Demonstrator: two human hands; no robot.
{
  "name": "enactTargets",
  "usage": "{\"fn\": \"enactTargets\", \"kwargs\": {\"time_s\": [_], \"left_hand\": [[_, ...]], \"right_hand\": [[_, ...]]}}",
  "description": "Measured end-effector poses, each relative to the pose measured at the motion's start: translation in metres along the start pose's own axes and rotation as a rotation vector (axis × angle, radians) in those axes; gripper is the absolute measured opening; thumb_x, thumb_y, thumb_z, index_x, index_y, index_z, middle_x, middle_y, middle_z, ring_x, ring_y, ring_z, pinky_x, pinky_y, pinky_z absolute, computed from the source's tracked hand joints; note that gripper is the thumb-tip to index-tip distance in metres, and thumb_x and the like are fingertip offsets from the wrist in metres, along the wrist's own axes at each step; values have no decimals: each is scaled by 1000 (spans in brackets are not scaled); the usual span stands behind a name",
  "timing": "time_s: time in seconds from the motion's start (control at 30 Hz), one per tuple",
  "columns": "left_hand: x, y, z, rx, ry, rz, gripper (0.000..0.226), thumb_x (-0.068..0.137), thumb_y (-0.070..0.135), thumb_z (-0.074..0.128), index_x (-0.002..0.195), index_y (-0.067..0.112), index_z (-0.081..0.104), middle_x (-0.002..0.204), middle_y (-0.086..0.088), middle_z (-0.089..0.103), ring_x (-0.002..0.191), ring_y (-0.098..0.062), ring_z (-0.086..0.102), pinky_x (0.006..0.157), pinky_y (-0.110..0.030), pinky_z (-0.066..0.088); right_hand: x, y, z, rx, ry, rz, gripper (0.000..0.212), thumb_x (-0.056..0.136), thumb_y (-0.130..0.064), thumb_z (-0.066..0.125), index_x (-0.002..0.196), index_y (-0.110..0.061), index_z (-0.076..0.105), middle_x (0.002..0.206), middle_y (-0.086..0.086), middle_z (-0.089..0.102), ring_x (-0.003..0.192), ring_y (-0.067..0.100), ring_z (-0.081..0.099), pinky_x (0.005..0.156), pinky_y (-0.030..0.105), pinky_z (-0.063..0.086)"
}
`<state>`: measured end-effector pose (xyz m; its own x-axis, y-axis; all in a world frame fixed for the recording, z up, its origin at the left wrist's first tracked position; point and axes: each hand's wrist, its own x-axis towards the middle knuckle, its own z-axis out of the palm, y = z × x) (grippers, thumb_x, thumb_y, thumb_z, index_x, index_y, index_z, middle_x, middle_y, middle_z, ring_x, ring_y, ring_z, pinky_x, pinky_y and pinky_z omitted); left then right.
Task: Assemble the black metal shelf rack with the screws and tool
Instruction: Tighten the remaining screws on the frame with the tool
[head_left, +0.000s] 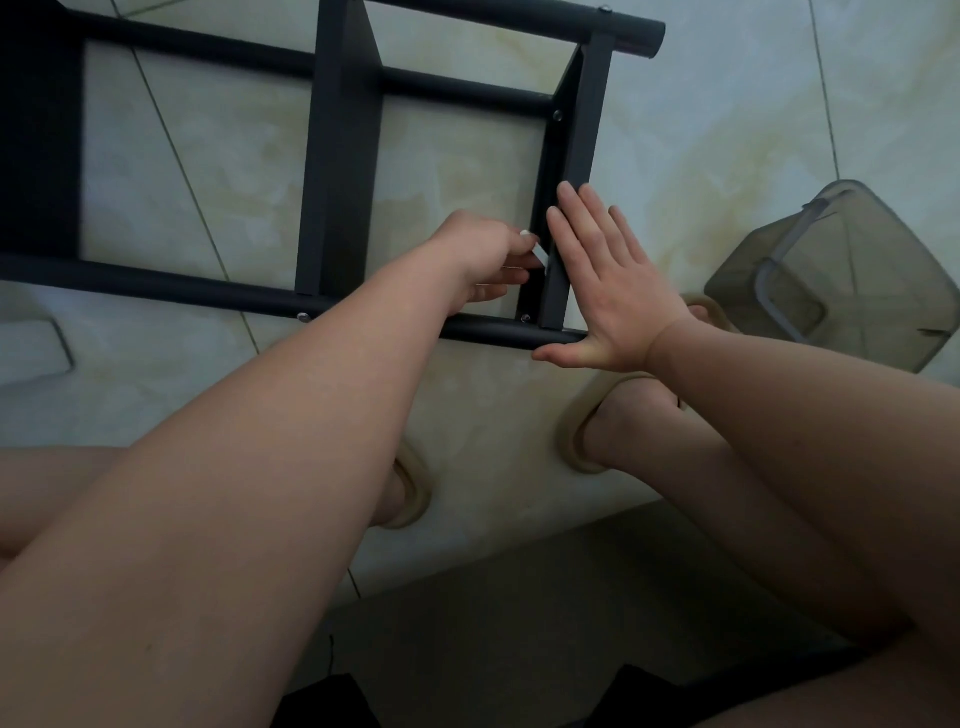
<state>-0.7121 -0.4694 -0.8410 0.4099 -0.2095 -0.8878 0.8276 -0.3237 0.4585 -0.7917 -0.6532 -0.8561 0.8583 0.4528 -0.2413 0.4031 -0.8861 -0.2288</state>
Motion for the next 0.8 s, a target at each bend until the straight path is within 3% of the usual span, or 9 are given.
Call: {"fn": "enactTargets", "kwargs": {"time_s": [0.27,0.5,0.8], "left_hand": [[-2,-1,-2,133,-45,-25,15,96,26,62,106,17,68,73,9,75,79,-8,70,77,-29,49],[-3,4,4,99,-42,-19,12,97,28,62,101,18,67,78,7,74,80,-8,71,70,-28,48],[-6,2,10,207,-57,-35,9,98,22,59,97,14,65,69,6,72,75,-10,70,75,-28,49]], "right_hand": [[0,0,-1,1,-6,2,125,80,-89,36,160,2,8,169,21,0,156,38,-3,126,55,7],[0,0,-1,2,-11,3,125,80,-89,36,160,2,7,169,21,-1,156,37,-4,126,55,7],[0,-1,-1,4,4,-1,124,80,-89,35,160,3,9,168,22,1,156,38,-2,126,57,9]]}}
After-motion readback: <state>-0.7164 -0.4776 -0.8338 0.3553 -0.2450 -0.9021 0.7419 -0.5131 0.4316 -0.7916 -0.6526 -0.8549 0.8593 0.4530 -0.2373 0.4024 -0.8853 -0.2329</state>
